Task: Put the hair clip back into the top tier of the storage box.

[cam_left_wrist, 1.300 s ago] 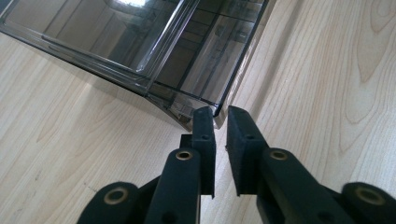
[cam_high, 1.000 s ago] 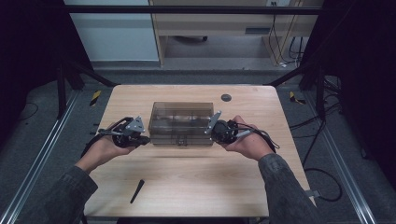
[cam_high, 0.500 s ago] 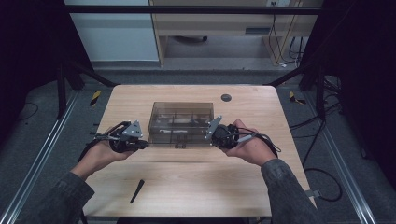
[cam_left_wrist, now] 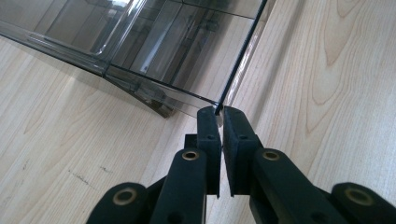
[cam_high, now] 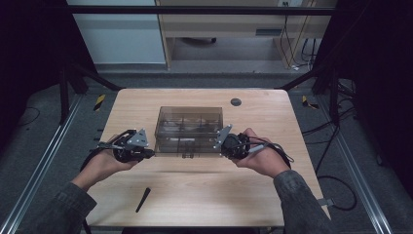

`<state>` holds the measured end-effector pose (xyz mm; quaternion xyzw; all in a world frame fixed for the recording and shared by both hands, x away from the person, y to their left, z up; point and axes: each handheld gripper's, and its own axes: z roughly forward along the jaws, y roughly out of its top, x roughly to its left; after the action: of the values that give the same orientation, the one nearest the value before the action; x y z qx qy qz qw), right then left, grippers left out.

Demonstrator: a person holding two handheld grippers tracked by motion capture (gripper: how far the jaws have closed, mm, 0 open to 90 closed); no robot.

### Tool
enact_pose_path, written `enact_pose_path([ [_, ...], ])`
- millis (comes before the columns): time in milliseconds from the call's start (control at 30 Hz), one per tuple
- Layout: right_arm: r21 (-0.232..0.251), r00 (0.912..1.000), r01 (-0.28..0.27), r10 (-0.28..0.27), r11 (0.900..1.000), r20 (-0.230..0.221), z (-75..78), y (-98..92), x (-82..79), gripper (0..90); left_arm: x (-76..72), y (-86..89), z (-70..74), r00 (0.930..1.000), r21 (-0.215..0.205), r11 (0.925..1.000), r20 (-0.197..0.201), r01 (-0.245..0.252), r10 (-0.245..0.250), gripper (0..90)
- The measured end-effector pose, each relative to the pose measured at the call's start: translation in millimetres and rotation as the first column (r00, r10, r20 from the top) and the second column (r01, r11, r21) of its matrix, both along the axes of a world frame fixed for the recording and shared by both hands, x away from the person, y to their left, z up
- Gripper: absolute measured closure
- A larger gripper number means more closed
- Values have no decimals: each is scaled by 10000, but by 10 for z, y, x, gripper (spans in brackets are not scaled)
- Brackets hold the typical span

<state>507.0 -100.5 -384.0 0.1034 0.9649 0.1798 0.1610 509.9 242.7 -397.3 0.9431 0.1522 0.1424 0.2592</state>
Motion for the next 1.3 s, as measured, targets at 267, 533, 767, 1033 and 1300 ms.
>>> enact_pose_path([
  [267,-43,10000,15,-15,10000,-10,-8,9,-38,880,-46,-6,5,10000,95,9999,14,74,-74,854],
  [533,-88,9999,-128,128,9999,-7,-29,11,-81,882,-83,-8,-12,10000,119,9999,-60,6,-5,856],
  [767,-125,9999,-134,133,9998,-48,-45,17,-106,883,-113,0,-39,9999,39,10000,-113,1,-1,858],
  [1033,-170,9998,-178,177,9997,-82,-53,7,-93,882,-137,-9,-54,9999,40,10000,-86,79,-79,860],
  [1300,-196,9997,-179,176,9996,-173,-63,5,-104,882,-147,-6,-66,9999,7,10000,-148,70,-69,862],
])
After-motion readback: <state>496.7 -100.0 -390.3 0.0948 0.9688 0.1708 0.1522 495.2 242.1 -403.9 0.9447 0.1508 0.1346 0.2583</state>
